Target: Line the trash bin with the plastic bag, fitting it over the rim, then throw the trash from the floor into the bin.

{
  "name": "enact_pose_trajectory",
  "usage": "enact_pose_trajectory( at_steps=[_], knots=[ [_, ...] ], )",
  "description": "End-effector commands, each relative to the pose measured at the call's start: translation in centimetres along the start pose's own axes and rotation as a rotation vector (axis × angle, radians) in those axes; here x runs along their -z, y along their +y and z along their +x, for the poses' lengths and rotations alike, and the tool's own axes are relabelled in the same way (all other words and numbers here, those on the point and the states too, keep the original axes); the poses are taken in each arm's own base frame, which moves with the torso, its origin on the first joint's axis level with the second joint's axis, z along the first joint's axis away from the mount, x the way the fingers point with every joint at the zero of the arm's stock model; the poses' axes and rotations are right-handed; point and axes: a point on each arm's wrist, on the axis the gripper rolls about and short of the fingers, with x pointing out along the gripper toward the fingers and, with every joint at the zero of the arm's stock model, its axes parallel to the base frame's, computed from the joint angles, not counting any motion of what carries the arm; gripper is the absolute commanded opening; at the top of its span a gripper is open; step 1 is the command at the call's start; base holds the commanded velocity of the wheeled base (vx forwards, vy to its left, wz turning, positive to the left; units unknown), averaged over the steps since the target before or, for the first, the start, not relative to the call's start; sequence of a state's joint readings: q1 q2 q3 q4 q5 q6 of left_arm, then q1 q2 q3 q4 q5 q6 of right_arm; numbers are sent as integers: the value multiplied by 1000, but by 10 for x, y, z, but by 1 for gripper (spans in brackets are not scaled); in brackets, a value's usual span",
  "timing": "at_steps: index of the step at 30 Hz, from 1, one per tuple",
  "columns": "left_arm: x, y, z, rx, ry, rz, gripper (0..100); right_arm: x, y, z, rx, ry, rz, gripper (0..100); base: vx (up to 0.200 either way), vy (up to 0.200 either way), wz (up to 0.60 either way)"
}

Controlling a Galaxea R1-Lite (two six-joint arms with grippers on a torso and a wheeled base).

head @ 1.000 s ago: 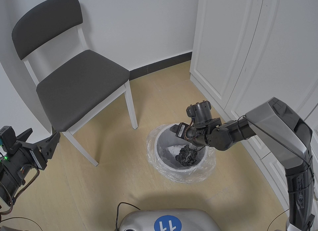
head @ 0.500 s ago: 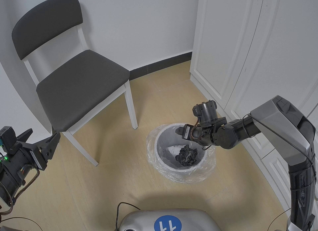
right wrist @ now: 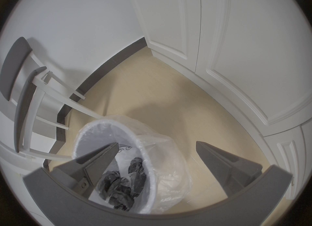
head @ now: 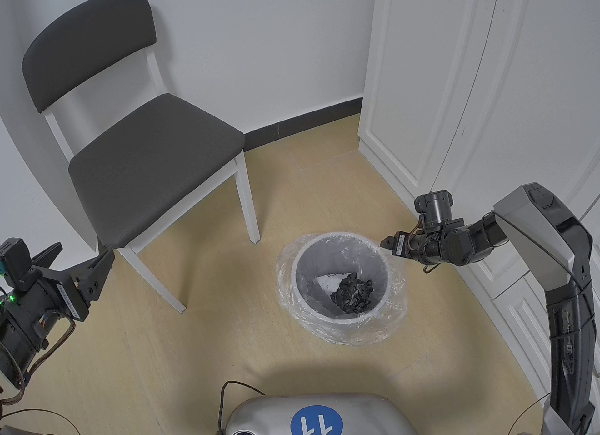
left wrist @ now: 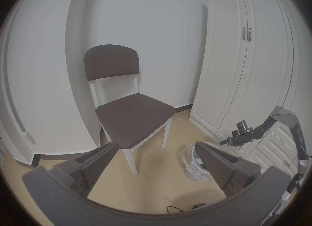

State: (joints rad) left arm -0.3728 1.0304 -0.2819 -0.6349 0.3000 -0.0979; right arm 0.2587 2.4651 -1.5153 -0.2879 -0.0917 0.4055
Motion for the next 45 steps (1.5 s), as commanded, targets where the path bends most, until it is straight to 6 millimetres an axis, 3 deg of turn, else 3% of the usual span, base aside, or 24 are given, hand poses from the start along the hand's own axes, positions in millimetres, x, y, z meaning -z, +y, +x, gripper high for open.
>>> enact_pose_trajectory(
  at_steps=[1, 8, 13, 17, 21, 31, 33, 35, 36, 37, 39, 42, 45],
  knots=[
    [1, 0, 0, 11, 4, 0, 100, 15, -21, 30, 43, 38, 11, 100, 0, 0, 0],
    [1, 0, 0, 17, 5, 0, 100, 26, -42, 61, 79, 58, 37, 100, 0, 0, 0],
    [2, 0, 1, 17, 12, 2, 100, 28, -46, 69, 90, 71, 50, 100, 0, 0, 0],
    [2, 0, 1, 18, 14, 3, 100, 28, -46, 70, 90, 71, 51, 100, 0, 0, 0],
    [2, 0, 1, 18, 12, 3, 100, 16, -42, 57, 84, 48, 65, 100, 0, 0, 0],
    [1, 0, 1, 17, 8, 1, 100, -27, -26, -14, 26, -22, 52, 100, 0, 0, 0],
    [1, 0, 1, 17, 8, 1, 100, -36, -19, -39, -26, -27, 46, 100, 0, 0, 0],
    [1, 0, 1, 19, 8, 1, 100, -40, -17, -51, -47, -32, 44, 100, 0, 0, 0],
    [1, 0, 1, 17, 8, 0, 100, -45, -14, -70, -74, -43, 25, 100, 0, 0, 0],
    [1, 0, 1, 17, 8, 0, 100, -46, -14, -73, -76, -45, 20, 100, 0, 0, 0],
    [0, 0, 1, 18, 3, -2, 100, -51, -12, -110, -101, -79, -40, 100, 0, 0, 0],
    [0, 0, 0, 15, 0, -3, 100, -53, -12, -130, -116, -117, -76, 100, 0, 0, 0],
    [-1, 0, -1, 16, -10, -3, 100, -47, -14, -167, -143, -190, -134, 100, 0, 0, 0]
  ],
)
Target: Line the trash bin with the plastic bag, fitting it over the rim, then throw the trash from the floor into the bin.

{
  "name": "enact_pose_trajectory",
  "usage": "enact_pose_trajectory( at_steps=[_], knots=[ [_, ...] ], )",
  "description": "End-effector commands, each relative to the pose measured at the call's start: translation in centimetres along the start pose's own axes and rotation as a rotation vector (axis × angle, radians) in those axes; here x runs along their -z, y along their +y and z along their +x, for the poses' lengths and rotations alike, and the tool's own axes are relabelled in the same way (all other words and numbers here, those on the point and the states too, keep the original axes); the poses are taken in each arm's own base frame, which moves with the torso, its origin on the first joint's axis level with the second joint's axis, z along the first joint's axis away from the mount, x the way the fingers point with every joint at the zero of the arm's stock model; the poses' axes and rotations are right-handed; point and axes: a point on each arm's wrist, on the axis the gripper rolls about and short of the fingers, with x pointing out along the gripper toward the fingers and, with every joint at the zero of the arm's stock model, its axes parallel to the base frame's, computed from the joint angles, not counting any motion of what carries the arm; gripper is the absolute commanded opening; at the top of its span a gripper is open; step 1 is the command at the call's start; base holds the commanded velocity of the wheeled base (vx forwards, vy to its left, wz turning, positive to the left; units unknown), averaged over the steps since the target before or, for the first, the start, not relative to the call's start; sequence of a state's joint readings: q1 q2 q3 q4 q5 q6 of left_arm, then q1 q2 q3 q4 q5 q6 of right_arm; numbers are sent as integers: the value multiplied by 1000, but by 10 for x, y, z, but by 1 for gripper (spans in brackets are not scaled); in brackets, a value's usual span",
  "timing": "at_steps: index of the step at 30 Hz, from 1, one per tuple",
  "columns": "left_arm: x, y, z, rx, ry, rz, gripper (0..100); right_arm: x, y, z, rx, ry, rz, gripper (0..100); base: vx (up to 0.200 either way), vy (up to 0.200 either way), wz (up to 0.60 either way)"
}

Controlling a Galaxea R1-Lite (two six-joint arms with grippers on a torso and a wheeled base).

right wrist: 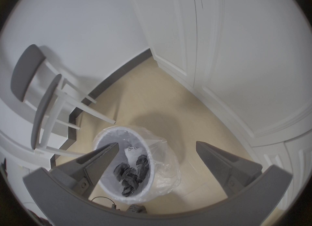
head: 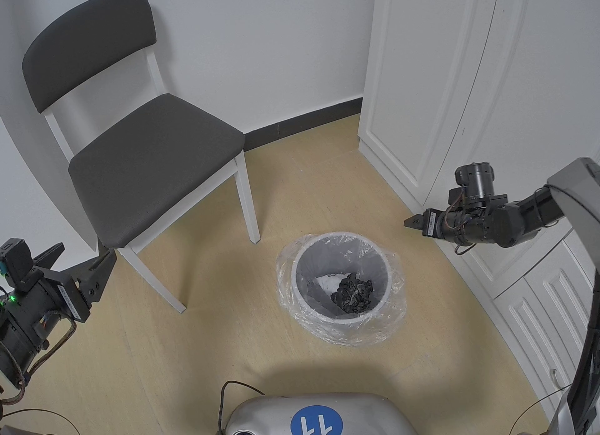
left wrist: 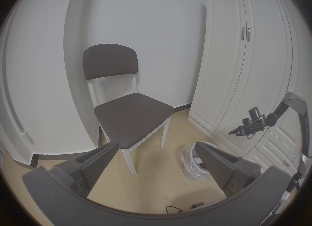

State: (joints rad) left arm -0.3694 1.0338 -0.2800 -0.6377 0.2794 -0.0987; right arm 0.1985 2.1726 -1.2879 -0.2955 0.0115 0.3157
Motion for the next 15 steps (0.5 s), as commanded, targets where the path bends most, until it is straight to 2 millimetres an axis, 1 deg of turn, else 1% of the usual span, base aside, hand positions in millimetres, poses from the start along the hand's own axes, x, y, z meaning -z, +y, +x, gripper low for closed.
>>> enact_pose_trajectory(
  at_steps=[1, 2, 3, 4, 6, 7, 8, 9, 10, 12, 13, 14, 15],
  knots=[
    [-2, 1, -3, -1, -16, -3, 100, -11, 10, -92, -75, -158, -107, 100, 0, 0, 0],
    [-2, 1, -2, -1, -17, -5, 100, -9, 11, -95, -78, -161, -111, 100, 0, 0, 0],
    [-4, 1, -4, 0, -29, -8, 100, 2, 13, -114, -95, -170, -136, 100, 0, 0, 0],
    [-6, 1, -4, 1, -37, -10, 100, 8, 15, -123, -104, -171, -147, 100, 0, 0, 0],
    [-7, 1, -6, 1, -50, -11, 100, 19, 15, -138, -114, -170, -166, 100, 0, 0, 0],
    [-7, 1, -6, 1, -50, -11, 100, 19, 15, -138, -114, -170, -166, 100, 0, 0, 0],
    [-9, 2, -9, 5, -67, 0, 100, 29, 12, -155, -119, -189, -188, 100, 0, 0, 0],
    [-10, 2, -10, 5, -75, 8, 100, 30, 11, -160, -119, -197, -194, 100, 0, 0, 0],
    [-12, 3, -14, 2, -94, 30, 100, 34, 9, -173, -117, -222, -205, 100, 0, 0, 0],
    [-16, 4, -19, 2, -125, 46, 100, 38, 7, -193, -124, -250, -211, 100, 0, 0, 0],
    [-17, 4, -21, 2, -135, 49, 100, 39, 7, -199, -127, -259, -215, 100, 0, 0, 0],
    [-19, 5, -25, 2, -148, 57, 100, 42, 8, -213, -141, -283, -218, 100, 0, 0, 0],
    [-19, 5, -25, 2, -148, 57, 100, 42, 8, -213, -141, -283, -218, 100, 0, 0, 0]
  ],
)
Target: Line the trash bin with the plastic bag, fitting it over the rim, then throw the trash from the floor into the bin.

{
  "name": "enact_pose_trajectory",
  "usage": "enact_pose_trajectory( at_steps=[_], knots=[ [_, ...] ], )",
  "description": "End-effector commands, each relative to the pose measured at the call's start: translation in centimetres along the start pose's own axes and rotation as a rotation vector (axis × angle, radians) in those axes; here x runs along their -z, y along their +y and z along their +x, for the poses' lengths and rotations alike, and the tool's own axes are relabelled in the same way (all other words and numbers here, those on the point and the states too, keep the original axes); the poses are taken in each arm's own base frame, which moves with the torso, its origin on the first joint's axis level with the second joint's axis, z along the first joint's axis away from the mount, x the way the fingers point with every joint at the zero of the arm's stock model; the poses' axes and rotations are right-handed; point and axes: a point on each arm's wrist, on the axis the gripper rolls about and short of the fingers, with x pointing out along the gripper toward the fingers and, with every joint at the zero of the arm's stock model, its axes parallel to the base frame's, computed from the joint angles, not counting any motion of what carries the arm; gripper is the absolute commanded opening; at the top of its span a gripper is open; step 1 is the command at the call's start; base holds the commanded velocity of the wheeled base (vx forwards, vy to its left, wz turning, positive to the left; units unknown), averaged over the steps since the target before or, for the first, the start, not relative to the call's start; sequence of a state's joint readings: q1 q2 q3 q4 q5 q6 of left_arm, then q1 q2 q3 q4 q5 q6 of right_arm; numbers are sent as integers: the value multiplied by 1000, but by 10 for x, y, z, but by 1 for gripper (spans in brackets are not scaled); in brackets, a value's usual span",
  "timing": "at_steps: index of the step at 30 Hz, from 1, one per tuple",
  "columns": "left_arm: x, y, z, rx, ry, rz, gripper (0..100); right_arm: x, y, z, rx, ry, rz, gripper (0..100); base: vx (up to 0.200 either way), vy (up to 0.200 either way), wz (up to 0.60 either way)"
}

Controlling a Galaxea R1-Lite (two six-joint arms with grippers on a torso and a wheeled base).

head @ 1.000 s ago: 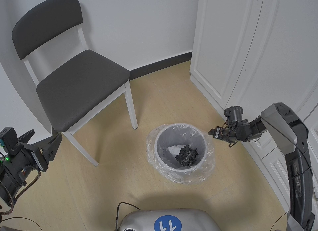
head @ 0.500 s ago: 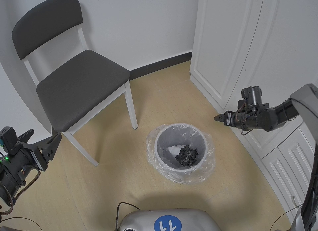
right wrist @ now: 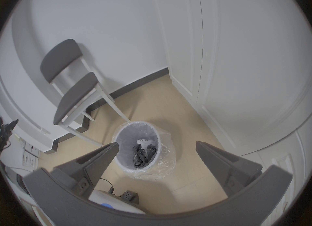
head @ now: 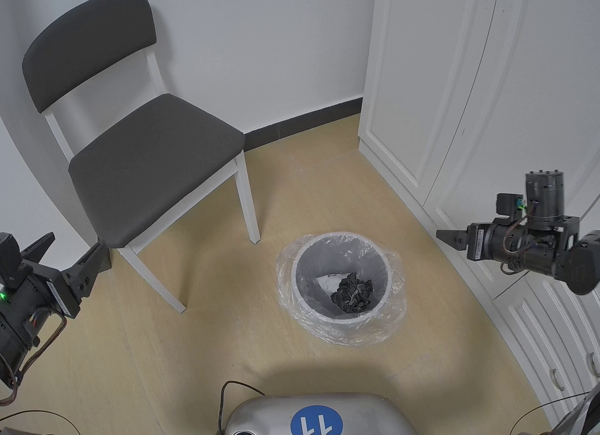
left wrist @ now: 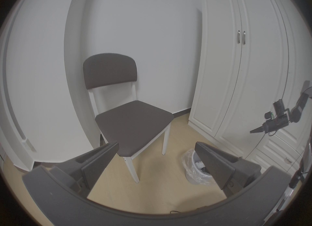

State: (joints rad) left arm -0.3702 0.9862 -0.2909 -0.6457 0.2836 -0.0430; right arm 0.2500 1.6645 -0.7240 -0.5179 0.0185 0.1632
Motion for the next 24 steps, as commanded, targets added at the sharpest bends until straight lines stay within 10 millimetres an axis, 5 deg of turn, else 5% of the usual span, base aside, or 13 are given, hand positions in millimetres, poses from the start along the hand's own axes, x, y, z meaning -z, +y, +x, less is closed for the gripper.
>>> enact_pose_trajectory(
  at_steps=[1, 24],
  knots=[
    [-13, 5, -20, -3, -101, 35, 100, -2, 9, -84, -43, -176, -46, 100, 0, 0, 0],
    [-33, 21, -47, -138, -264, 72, 100, 29, -6, -197, 231, -487, -33, 100, 0, 0, 0]
  ],
)
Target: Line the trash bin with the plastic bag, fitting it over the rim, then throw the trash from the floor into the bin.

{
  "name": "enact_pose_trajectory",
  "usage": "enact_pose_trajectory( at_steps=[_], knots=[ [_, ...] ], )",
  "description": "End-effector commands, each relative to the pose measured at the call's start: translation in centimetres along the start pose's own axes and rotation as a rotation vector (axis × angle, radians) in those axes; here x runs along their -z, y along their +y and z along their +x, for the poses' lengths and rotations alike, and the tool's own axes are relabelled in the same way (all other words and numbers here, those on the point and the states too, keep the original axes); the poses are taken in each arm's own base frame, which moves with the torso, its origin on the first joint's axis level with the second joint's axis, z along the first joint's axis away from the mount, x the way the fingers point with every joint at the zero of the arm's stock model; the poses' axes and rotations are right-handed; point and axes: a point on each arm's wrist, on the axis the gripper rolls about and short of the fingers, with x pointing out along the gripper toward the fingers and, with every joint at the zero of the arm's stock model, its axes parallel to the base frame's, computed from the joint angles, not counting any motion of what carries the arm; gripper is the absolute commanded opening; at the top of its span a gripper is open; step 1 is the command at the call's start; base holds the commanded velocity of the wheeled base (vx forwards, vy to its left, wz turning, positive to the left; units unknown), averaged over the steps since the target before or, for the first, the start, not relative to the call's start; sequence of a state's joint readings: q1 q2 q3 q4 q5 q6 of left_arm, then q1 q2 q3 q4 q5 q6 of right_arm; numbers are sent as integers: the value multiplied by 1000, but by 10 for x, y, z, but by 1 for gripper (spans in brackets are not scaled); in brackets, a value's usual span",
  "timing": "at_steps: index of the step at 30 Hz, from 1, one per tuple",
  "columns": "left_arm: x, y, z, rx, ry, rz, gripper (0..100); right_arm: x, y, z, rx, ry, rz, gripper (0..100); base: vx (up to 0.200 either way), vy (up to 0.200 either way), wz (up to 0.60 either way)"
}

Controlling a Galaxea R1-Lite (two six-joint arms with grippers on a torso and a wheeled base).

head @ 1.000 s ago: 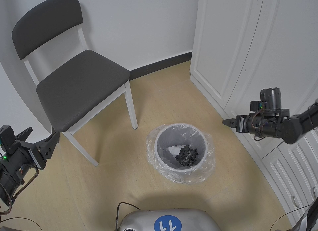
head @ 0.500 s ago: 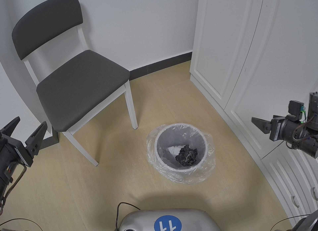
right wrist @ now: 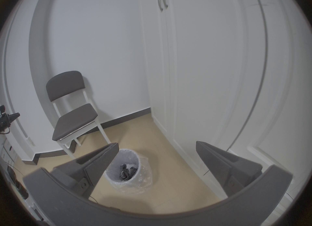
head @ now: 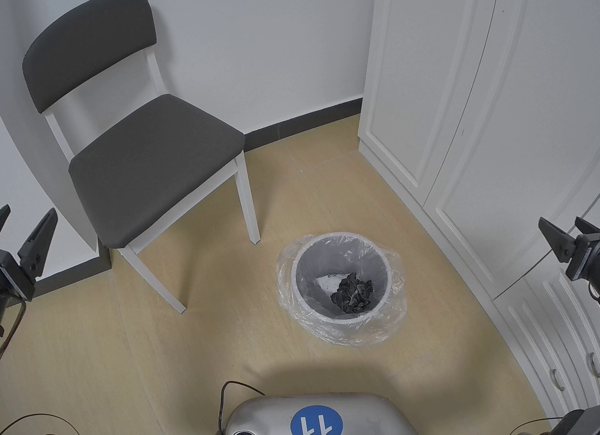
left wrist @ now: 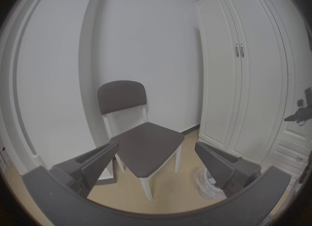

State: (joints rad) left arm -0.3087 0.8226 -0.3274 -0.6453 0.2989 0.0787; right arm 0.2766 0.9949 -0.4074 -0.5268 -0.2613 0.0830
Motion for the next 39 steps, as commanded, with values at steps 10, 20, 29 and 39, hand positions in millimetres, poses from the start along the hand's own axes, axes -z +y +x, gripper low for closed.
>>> enact_pose_trajectory(
  at_steps=[10, 20, 29, 39],
  knots=[
    [-16, 18, -46, -105, -188, 10, 100, 3, -22, -72, 68, -238, 48, 100, 0, 0, 0],
    [-24, 25, -71, -118, -220, 0, 100, 14, -32, -99, 152, -305, 40, 100, 0, 0, 0],
    [-24, 28, -86, -165, -271, -3, 100, 24, -36, -131, 217, -396, 48, 100, 0, 0, 0],
    [-35, 30, -95, -192, -330, -9, 100, 41, -33, -162, 190, -472, 27, 100, 0, 0, 0]
  ],
)
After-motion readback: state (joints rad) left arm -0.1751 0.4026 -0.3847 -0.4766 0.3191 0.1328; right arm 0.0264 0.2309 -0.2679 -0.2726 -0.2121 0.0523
